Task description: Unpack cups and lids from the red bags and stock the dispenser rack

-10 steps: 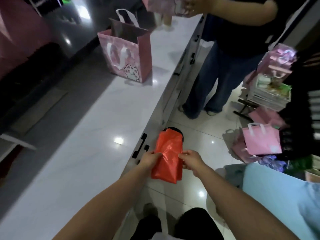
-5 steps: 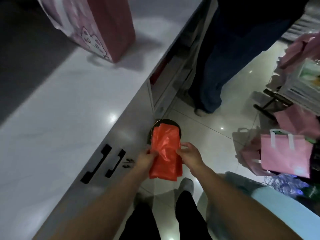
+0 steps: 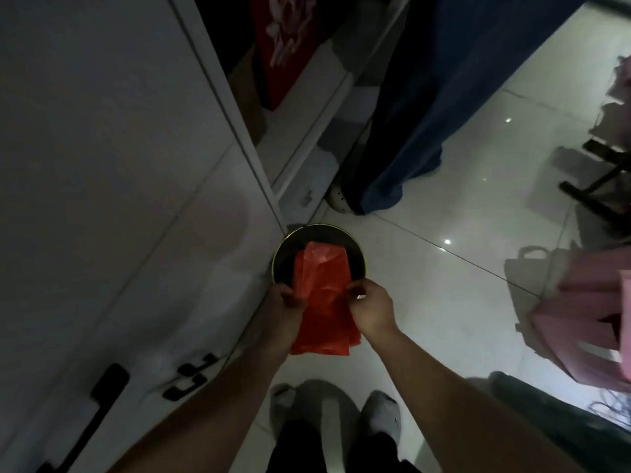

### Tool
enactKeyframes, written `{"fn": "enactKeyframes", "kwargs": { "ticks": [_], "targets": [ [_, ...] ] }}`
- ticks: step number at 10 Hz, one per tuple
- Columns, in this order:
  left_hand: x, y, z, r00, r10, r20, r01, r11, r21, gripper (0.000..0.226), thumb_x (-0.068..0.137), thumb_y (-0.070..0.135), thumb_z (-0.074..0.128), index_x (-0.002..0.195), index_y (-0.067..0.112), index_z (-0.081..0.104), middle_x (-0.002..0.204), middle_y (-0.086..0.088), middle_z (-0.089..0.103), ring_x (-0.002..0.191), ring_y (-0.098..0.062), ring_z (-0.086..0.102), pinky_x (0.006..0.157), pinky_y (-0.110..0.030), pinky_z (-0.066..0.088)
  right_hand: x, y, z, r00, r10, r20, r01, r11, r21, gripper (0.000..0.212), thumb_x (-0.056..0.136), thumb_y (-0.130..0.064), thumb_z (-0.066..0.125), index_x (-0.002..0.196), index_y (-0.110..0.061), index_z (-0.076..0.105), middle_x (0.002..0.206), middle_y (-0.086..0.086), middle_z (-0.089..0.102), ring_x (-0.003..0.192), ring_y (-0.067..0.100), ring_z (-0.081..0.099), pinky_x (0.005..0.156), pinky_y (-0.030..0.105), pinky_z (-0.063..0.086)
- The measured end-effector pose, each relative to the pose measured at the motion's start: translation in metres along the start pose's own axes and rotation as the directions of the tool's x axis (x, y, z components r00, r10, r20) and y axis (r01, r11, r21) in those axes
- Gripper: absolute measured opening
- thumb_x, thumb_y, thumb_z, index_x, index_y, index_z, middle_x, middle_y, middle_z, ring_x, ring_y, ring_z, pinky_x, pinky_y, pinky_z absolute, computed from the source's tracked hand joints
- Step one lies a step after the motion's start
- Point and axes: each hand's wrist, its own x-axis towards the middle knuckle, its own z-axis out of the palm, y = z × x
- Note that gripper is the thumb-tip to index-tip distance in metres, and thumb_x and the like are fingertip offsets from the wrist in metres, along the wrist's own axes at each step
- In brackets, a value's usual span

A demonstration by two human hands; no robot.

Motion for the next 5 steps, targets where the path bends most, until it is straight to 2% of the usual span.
{"fn": "enactKeyframes", "kwargs": {
  "ticks": [1, 2, 3, 4, 5],
  "targets": [
    [0.050, -0.017, 0.020, 1.000, -0.016, -0.021, 0.017, 0.999, 0.034, 0.023, 0.089, 0.019, 0.068, 0.099, 0.029, 0.050, 0.090, 0.007, 0.058, 0.079, -0.012, 0.058, 0.070, -0.032, 0.047, 0.051, 0.022, 0.020, 0.998, 0.050, -0.023, -0.050, 0.999, -0.020, 0.021, 0.095, -0.012, 0.058, 0.110, -0.018, 0.072, 0.113, 0.004, 0.072, 0.103, 0.023, 0.066, 0.084, 0.021, 0.043],
    [0.087, -0.028, 0.036, 0.999, 0.023, -0.025, -0.020, 0.995, 0.100, 0.021, 0.090, 0.016, 0.066, 0.087, 0.030, 0.051, 0.083, 0.006, 0.059, 0.074, -0.013, 0.057, 0.063, -0.026, 0.042, 0.087, 0.037, 0.035, 0.998, 0.045, -0.035, -0.047, 0.997, -0.067, 0.023, 0.094, -0.014, 0.058, 0.112, -0.018, 0.072, 0.114, 0.006, 0.073, 0.106, 0.025, 0.066, 0.084, 0.023, 0.044],
    [0.114, -0.032, 0.044, 0.996, 0.085, -0.016, -0.080, 0.977, 0.197, 0.012, 0.095, 0.016, 0.063, 0.093, 0.026, 0.058, 0.091, 0.007, 0.061, 0.086, -0.018, 0.060, 0.067, -0.026, 0.039, 0.113, 0.042, 0.043, 0.999, 0.020, -0.028, -0.023, 0.995, -0.098, 0.025, 0.095, -0.018, 0.060, 0.117, -0.020, 0.072, 0.118, 0.005, 0.072, 0.109, 0.026, 0.065, 0.087, 0.025, 0.046],
    [0.131, -0.031, 0.045, 0.972, 0.235, -0.008, -0.216, 0.906, 0.365, 0.014, 0.098, 0.014, 0.059, 0.109, 0.014, 0.067, 0.109, 0.000, 0.063, 0.101, -0.021, 0.061, 0.079, -0.025, 0.042, 0.128, 0.044, 0.047, 0.999, -0.042, -0.034, 0.036, 0.986, -0.161, 0.029, 0.096, -0.021, 0.058, 0.122, -0.021, 0.072, 0.121, 0.004, 0.070, 0.111, 0.026, 0.064, 0.085, 0.023, 0.043],
    [0.127, -0.030, 0.043, 0.946, 0.323, 0.018, -0.301, 0.857, 0.417, 0.019, 0.097, 0.012, 0.058, 0.113, 0.009, 0.069, 0.118, -0.008, 0.064, 0.109, -0.024, 0.061, 0.088, -0.027, 0.044, 0.125, 0.041, 0.046, 0.994, -0.097, -0.048, 0.085, 0.973, -0.214, 0.026, 0.100, -0.025, 0.053, 0.111, -0.019, 0.075, 0.108, 0.005, 0.073, 0.102, 0.026, 0.067, 0.077, 0.022, 0.043]
  ]
}}
